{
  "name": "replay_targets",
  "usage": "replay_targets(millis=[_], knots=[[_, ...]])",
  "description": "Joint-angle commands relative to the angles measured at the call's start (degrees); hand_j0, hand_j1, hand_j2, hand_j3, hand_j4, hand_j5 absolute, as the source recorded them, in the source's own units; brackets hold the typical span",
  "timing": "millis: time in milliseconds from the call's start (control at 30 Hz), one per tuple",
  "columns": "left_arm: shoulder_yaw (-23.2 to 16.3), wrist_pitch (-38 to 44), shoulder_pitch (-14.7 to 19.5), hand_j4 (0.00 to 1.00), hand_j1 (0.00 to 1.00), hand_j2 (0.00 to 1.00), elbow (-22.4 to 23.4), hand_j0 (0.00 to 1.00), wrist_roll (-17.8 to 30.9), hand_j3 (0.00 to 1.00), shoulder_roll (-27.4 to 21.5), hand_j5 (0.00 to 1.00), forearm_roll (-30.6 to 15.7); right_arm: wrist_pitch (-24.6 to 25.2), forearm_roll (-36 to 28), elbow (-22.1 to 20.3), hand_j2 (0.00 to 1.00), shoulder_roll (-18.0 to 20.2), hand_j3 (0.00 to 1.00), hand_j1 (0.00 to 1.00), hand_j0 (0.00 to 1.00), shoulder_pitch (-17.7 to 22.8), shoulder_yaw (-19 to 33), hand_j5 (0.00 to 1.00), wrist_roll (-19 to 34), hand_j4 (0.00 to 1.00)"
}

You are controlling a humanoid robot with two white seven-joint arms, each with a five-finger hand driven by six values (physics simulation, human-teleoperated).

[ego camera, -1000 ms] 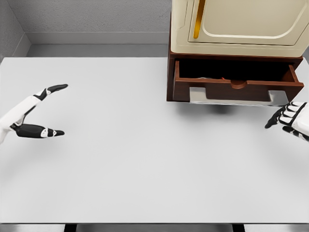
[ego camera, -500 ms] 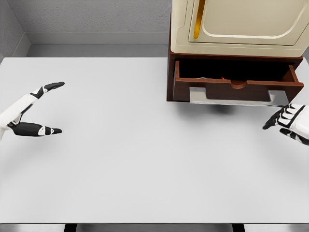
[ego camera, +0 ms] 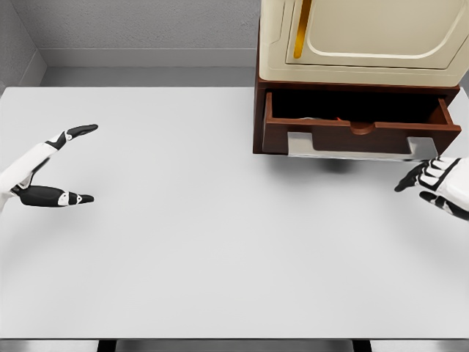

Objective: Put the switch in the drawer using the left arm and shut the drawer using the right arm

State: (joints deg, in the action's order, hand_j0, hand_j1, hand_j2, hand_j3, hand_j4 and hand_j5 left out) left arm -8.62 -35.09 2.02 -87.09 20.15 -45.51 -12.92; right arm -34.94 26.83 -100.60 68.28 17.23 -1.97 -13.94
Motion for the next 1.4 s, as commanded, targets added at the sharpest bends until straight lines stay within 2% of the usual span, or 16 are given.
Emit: replay_targets(millis=[0,267,433,633,733,967,1133,1267,1367], knots=[[0.01,0.09,0.00,1.00,1.00,1.00,-0.01,1.00,-0.02,1.00,-0.10,1.00,-0.44,-0.06,-0.37,-0.04,0.60,-0.08,0.60,0.60,0.60,-0.09,-0.58,0.60,-0.03,0.60],[0.01,0.09,0.00,1.00,1.00,1.00,-0.01,1.00,-0.02,1.00,-0.01,1.00,-0.44,-0.06,-0.20,0.40,0.60,-3.24,0.60,0.60,0.60,-10.28,-9.98,0.60,-0.03,0.60],[0.01,0.09,0.00,1.00,1.00,1.00,-0.10,1.00,-0.02,1.00,0.07,1.00,-0.44,-0.06,-0.20,0.40,0.60,-3.33,0.60,0.60,0.60,-10.55,-10.42,0.60,0.06,0.60],[0.01,0.09,0.00,1.00,1.00,1.00,-0.01,1.00,-0.02,1.00,0.07,1.00,-0.44,-0.06,-0.11,2.60,0.60,-3.33,0.60,0.60,0.60,-13.89,-11.83,0.60,0.06,0.60],[0.01,0.09,0.00,1.00,1.00,1.00,-0.01,1.00,-0.02,1.00,0.07,1.00,-0.44,-0.06,-0.11,3.48,0.60,-3.59,0.60,0.60,0.60,-14.32,-11.92,0.60,0.06,0.60],[0.01,0.09,0.00,1.00,1.00,1.00,-0.01,1.00,-0.02,1.00,0.07,1.00,-0.44,-0.06,0.07,5.15,0.60,-6.05,0.60,0.60,0.60,-20.48,-17.54,0.60,0.15,0.60],[0.01,0.09,0.00,1.00,1.00,1.00,-0.01,1.00,-0.02,1.00,0.07,1.00,-0.44,-0.06,0.24,6.55,0.60,-7.29,0.60,0.60,0.60,-23.20,-20.62,0.60,0.23,0.60],[0.01,0.09,0.00,1.00,1.00,1.00,-0.01,1.00,-0.02,1.00,0.07,1.00,-0.44,-0.06,0.24,8.93,0.60,-8.96,0.60,0.60,0.60,-27.07,-24.40,0.60,0.23,0.60],[0.01,0.09,0.00,1.00,1.00,1.00,-0.01,1.00,-0.02,1.00,0.07,1.00,-0.44,-0.06,0.33,9.37,0.60,-9.31,0.60,0.60,0.60,-27.60,-25.01,0.60,0.23,0.60]])
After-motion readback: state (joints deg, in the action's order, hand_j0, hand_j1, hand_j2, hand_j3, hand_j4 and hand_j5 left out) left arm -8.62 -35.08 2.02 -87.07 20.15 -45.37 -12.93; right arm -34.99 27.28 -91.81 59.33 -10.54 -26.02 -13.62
